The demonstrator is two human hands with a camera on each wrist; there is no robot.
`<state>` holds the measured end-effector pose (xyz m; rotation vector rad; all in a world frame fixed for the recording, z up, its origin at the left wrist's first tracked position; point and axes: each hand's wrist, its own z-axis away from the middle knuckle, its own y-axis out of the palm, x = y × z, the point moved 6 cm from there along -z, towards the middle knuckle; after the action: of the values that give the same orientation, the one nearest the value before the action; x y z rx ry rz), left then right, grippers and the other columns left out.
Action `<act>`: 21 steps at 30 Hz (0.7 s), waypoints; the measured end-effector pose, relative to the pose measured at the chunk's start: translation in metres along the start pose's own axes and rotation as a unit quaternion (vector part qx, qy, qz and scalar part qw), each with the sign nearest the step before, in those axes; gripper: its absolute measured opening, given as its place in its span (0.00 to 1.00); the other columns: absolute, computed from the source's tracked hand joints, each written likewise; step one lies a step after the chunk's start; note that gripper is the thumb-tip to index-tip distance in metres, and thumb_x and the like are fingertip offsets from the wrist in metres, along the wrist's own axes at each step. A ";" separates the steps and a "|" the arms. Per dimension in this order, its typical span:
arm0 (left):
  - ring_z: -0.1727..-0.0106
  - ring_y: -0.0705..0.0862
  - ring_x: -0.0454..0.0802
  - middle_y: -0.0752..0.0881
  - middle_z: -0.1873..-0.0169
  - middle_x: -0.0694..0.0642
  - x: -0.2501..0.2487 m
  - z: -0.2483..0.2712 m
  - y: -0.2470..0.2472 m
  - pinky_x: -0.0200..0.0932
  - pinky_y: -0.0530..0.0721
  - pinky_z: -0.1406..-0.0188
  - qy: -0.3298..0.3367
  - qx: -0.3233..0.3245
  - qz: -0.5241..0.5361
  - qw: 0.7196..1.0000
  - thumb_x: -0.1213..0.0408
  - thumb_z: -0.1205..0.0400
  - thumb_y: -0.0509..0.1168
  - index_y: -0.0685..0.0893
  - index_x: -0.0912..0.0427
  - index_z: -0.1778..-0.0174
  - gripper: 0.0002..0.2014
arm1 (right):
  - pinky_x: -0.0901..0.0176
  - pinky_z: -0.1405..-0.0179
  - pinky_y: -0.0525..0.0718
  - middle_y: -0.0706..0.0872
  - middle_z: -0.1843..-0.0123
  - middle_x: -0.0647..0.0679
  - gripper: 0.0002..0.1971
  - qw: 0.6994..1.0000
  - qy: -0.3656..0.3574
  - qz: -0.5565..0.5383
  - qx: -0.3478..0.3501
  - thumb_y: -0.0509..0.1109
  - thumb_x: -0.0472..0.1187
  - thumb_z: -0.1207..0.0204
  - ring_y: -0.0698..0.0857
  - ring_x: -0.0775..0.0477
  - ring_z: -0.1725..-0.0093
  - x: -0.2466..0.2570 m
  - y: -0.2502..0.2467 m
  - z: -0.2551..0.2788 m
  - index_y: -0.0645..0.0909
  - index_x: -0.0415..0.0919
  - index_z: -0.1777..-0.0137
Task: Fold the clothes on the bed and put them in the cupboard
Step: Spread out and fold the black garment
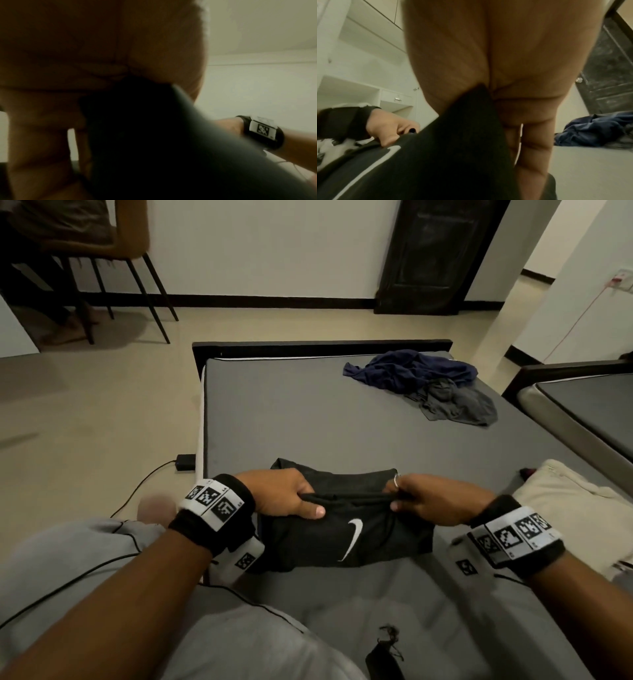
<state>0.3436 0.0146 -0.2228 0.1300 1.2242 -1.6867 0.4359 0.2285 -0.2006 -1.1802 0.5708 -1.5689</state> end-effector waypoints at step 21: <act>0.45 0.78 0.53 0.77 0.49 0.50 -0.040 -0.025 0.023 0.50 0.80 0.47 0.038 -0.177 -0.190 0.965 0.56 0.21 0.67 0.77 0.49 0.50 0.07 | 0.44 0.19 0.71 0.67 0.17 0.45 0.34 0.960 -0.112 0.229 -0.117 0.68 0.60 0.21 0.68 0.41 0.19 0.038 0.069 -0.022 0.67 0.47 0.17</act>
<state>0.3699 0.0603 -0.2270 -0.2784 1.6682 -1.7623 0.4480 0.1652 -0.2514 -1.2709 0.8265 -0.9800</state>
